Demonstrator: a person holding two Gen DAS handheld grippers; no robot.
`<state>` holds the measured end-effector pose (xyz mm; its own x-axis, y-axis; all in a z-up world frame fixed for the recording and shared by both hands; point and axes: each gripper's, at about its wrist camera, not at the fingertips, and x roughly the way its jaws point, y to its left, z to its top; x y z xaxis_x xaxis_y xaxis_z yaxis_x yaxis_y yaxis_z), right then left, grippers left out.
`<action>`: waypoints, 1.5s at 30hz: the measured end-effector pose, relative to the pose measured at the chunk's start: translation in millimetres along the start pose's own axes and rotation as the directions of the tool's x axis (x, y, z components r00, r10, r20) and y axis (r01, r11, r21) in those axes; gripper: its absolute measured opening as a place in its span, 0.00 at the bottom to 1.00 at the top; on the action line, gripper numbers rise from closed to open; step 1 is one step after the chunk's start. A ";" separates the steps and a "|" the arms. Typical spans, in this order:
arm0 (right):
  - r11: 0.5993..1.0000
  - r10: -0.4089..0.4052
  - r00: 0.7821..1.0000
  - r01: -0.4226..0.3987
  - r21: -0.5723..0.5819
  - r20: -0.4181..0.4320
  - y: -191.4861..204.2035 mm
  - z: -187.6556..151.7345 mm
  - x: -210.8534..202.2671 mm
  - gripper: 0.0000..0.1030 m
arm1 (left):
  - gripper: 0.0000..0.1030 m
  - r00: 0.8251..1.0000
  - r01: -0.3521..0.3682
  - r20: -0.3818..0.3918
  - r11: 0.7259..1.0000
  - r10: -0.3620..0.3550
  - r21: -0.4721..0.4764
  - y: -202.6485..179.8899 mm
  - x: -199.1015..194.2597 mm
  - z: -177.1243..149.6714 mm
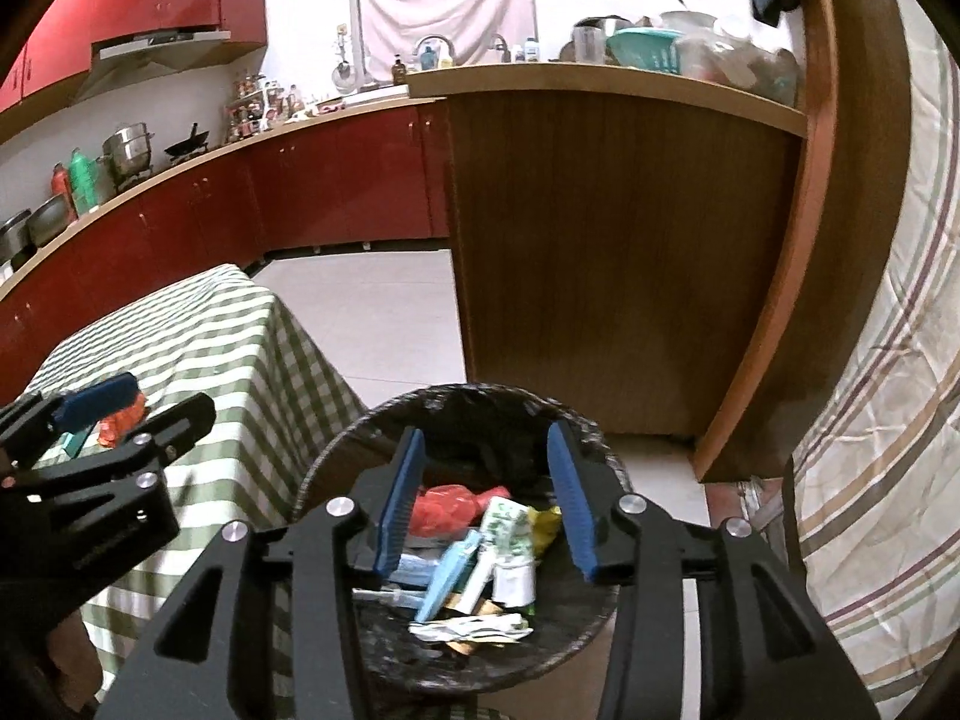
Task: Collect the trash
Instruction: 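Move both tools back to the table toward the orange wrapper and tube, then grasp the orange wrapper with the right tool while the left tool grasps the teal toothpaste tube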
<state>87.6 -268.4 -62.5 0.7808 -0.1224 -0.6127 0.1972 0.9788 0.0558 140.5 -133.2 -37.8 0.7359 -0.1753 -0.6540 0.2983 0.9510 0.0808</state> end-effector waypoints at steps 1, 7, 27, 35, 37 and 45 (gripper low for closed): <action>1.000 0.007 1.000 -0.007 -0.007 0.001 5.4 0.7 -0.1 0.42 | 0.64 1.000 -0.007 -0.002 1.000 0.007 -0.005 5.9 -2.0 -0.4; 0.998 0.057 0.998 -0.057 -0.039 -0.005 38.2 5.5 1.3 0.50 | 0.67 0.998 -0.066 -0.009 0.996 0.065 -0.055 49.7 -16.5 -7.7; 0.947 0.241 0.967 -0.254 -0.196 -0.088 186.6 15.0 18.9 0.58 | 0.75 0.953 -0.302 -0.106 0.925 0.285 -0.230 217.7 -43.5 -51.0; 0.931 0.243 0.961 -0.269 -0.249 -0.130 227.7 15.8 32.0 0.59 | 0.75 0.938 -0.345 -0.142 0.894 0.317 -0.286 267.0 -46.5 -66.3; 0.929 0.236 0.962 -0.265 -0.257 -0.138 232.1 14.6 34.4 0.59 | 0.75 0.935 -0.353 -0.147 0.888 0.323 -0.295 276.5 -47.2 -69.3; 0.927 0.193 0.965 -0.238 -0.289 -0.175 247.9 11.0 45.1 0.59 | 0.75 0.928 -0.371 -0.165 0.876 0.334 -0.310 293.8 -45.3 -75.7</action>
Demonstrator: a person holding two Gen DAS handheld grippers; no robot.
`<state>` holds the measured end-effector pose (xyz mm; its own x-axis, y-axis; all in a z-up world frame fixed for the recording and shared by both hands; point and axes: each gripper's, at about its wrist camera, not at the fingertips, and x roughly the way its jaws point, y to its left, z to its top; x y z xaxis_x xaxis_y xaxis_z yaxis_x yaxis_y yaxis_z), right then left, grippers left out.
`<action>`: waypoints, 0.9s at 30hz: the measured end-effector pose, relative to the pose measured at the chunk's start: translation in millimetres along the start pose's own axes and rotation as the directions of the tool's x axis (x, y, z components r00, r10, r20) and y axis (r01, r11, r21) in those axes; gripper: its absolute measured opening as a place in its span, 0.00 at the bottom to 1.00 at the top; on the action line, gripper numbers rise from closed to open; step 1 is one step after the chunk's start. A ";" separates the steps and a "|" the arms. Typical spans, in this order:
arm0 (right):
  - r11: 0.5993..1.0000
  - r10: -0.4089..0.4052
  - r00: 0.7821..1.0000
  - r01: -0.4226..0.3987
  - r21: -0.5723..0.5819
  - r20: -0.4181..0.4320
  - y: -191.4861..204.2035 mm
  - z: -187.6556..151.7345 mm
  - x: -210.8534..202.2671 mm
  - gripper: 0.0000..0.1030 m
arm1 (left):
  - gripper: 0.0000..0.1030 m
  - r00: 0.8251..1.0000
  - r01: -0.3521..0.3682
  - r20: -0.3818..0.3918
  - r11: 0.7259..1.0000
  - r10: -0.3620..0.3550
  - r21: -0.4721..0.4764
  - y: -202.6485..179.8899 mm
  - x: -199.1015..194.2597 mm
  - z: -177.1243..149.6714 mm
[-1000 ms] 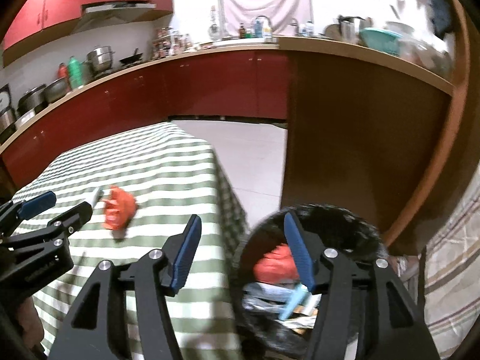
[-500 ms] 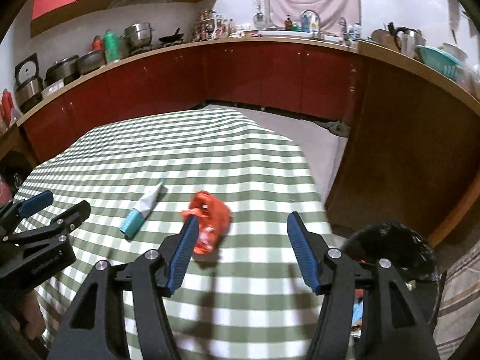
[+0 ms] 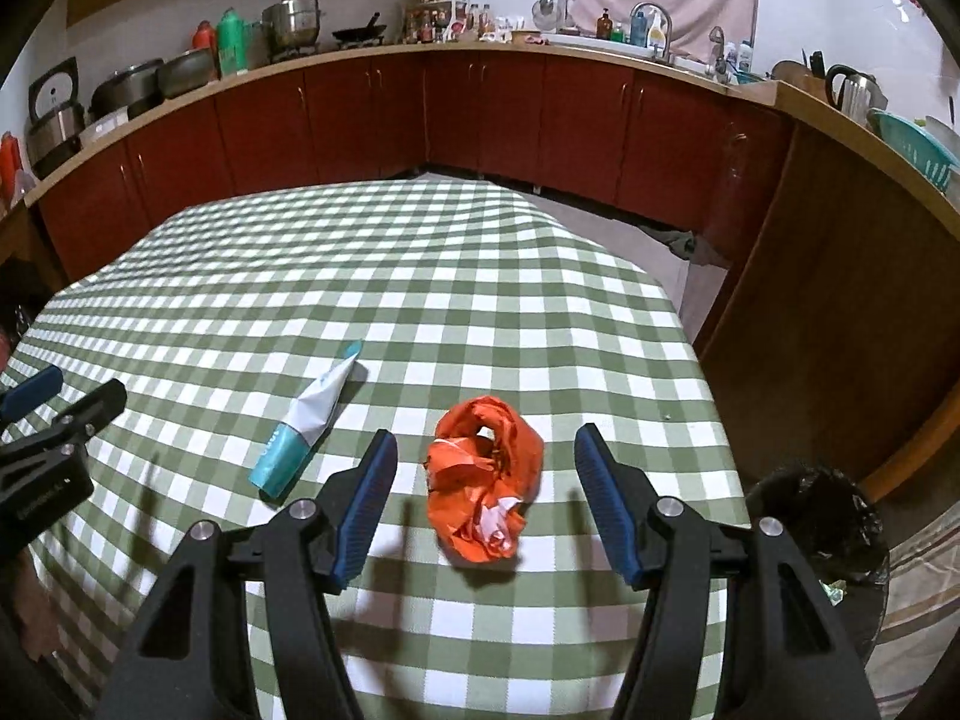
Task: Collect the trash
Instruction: 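Grasp the orange wrapper with the right tool while the left tool grasps the teal toothpaste tube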
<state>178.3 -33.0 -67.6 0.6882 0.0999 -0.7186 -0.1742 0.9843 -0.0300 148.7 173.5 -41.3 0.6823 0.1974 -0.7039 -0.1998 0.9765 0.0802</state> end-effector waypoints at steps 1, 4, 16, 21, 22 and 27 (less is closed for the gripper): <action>1.000 -0.002 1.000 0.002 -0.003 -0.006 1.3 -0.2 1.4 0.58 | 0.75 1.000 0.001 -0.001 1.000 -0.001 -0.001 0.6 0.5 -0.8; 1.000 0.001 1.000 -0.002 -0.011 -0.022 8.1 -0.9 4.6 0.42 | 0.75 1.000 0.004 -0.002 1.000 -0.004 -0.001 -0.9 2.1 -1.1; 1.000 -0.018 1.000 0.018 0.001 0.024 -7.7 -6.1 -12.1 0.39 | 0.75 0.999 0.051 0.003 0.998 -0.051 0.038 -34.7 -2.9 -2.8; 0.999 -0.034 0.999 0.033 0.027 0.035 -30.9 -12.7 -20.1 0.39 | 0.76 0.996 0.089 -0.002 0.993 -0.089 0.073 -63.8 -6.7 -5.1; 0.999 -0.040 0.999 0.039 0.032 0.036 -35.7 -13.8 -21.3 0.39 | 0.76 0.996 0.092 -0.002 0.993 -0.092 0.079 -68.2 -7.0 -5.3; 0.996 -0.070 0.997 0.067 0.060 0.037 -60.0 -22.4 -28.2 0.39 | 0.76 0.995 0.099 -0.003 0.989 -0.100 0.109 -91.6 -5.9 -5.4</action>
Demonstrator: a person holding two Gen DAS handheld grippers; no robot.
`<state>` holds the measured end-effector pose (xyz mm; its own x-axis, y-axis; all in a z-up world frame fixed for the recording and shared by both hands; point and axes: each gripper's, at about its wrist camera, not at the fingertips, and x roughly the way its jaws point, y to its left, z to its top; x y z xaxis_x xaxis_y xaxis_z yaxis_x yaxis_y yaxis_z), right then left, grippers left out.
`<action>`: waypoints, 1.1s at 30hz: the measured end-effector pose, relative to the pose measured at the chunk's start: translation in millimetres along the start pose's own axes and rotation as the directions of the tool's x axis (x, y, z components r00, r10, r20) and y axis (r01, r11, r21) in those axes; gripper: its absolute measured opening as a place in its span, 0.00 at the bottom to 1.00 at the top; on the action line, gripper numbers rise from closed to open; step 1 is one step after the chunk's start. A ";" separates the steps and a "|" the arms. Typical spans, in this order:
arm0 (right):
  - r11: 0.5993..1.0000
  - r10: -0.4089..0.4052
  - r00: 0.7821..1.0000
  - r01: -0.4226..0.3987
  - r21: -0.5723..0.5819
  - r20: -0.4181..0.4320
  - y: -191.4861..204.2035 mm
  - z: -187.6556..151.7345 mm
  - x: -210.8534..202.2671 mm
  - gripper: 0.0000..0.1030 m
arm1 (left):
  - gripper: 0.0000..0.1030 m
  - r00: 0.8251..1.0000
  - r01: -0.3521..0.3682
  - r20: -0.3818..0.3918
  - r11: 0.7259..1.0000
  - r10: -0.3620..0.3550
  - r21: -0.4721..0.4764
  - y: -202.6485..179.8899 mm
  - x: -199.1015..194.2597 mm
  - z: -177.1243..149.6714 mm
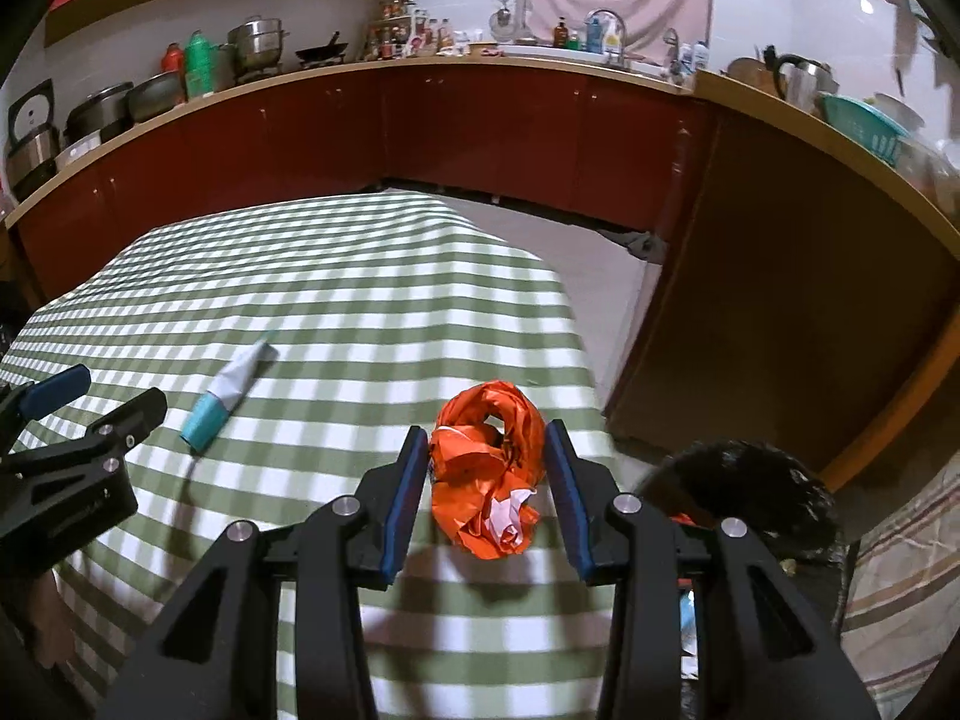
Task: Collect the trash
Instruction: 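Grasp the orange wrapper with the right tool while the left tool grasps the teal toothpaste tube, then carry the orange wrapper and toothpaste tube over the bin and release both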
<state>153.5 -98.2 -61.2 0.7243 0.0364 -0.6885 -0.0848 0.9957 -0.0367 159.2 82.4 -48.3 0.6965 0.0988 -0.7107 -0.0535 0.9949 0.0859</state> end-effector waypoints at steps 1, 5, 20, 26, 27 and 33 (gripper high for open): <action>1.000 -0.005 1.000 0.005 0.005 0.000 -4.6 -0.7 -0.9 0.39 | 0.76 1.000 -0.002 0.000 1.000 0.002 0.005 -3.5 1.1 0.3; 0.999 -0.023 1.000 0.023 0.031 0.002 -24.6 -5.4 -4.9 0.39 | 0.76 1.000 -0.007 -0.014 1.000 0.008 0.025 -15.6 10.0 1.2; 0.997 -0.025 1.000 0.025 0.070 -0.004 -47.7 -14.8 -3.6 0.39 | 0.21 0.997 0.043 -0.073 0.997 -0.038 0.067 -35.8 34.6 -1.3; 0.997 -0.025 1.000 0.025 0.075 -0.006 -49.7 -16.6 -3.4 0.39 | 0.09 0.997 0.055 -0.065 0.996 -0.050 0.071 -35.0 31.4 -2.4; 0.997 -0.025 1.000 0.025 0.074 -0.006 -49.7 -16.9 -3.5 0.39 | 0.08 0.997 0.055 -0.064 0.996 -0.050 0.072 -35.0 31.4 -2.6; 0.997 -0.026 1.000 0.026 0.075 -0.004 -49.8 -16.9 -3.9 0.39 | 0.07 0.997 0.052 -0.054 0.996 -0.048 0.067 -35.2 24.5 -5.3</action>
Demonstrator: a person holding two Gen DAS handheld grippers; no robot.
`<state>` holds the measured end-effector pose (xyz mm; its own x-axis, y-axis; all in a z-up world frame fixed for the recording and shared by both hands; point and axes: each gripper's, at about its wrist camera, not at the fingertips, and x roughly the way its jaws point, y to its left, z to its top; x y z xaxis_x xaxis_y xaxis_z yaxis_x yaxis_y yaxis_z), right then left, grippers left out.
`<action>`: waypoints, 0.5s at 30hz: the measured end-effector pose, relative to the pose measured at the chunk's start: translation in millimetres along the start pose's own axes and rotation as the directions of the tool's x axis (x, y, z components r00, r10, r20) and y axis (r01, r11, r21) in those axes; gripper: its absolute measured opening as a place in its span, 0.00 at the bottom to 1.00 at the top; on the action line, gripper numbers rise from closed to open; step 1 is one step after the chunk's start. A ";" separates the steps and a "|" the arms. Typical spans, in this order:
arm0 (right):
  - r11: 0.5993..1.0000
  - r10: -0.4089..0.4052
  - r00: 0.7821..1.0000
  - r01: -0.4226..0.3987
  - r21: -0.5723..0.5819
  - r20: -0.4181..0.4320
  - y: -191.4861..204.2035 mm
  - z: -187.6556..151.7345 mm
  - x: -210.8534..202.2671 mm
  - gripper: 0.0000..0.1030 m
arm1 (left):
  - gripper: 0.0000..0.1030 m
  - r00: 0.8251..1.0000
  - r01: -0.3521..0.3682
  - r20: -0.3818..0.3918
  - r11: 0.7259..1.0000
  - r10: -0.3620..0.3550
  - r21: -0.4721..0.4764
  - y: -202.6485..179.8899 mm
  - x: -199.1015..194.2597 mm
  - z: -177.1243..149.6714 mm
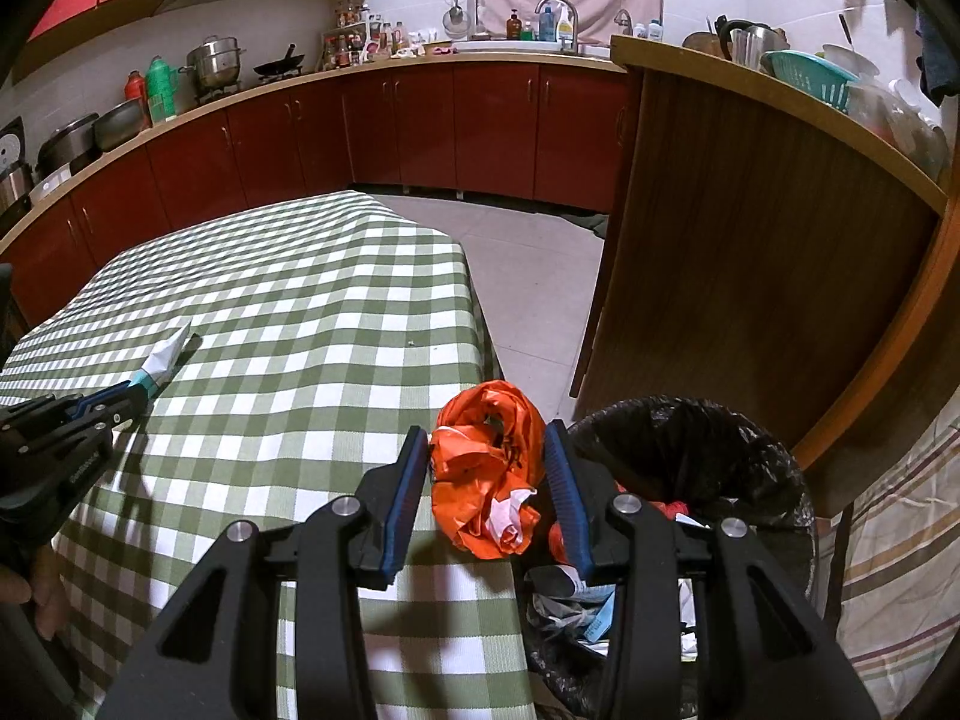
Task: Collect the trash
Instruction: 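Carry the orange wrapper and toothpaste tube over the bin and release both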
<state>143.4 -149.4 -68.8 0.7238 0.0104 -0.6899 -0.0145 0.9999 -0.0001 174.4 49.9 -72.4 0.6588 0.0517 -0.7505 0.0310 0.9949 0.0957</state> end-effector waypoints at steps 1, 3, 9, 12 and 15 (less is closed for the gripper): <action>1.000 0.000 1.000 0.000 0.000 0.001 -0.7 -0.7 -0.1 0.39 | 0.06 1.000 -0.001 0.005 1.000 0.001 -0.001 -0.3 -2.3 -0.8; 1.000 0.000 1.000 0.000 0.003 0.004 -2.1 -2.2 -1.5 0.39 | 0.06 1.000 -0.003 0.017 1.000 0.003 0.001 -1.9 -7.6 -1.7; 1.000 -0.005 1.000 0.004 0.016 0.016 -9.2 -6.9 -9.3 0.39 | 0.06 0.998 0.001 0.064 1.000 -0.002 0.020 -12.5 -27.6 -1.9; 1.000 -0.011 1.000 0.010 0.025 0.024 -15.1 -9.5 -15.0 0.39 | 0.06 0.996 0.017 0.088 0.999 -0.020 0.033 -23.2 -40.0 -1.0; 0.999 -0.023 0.999 0.022 0.031 0.034 -21.0 -12.6 -22.2 0.39 | 0.06 0.994 0.035 0.105 0.999 -0.039 0.038 -34.2 -49.0 -0.6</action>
<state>118.9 -170.8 -62.6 0.7473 -0.0123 -0.6644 0.0225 0.9997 0.0068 140.6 13.4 -39.3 0.7322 0.0038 -0.6811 0.0828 0.9921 0.0946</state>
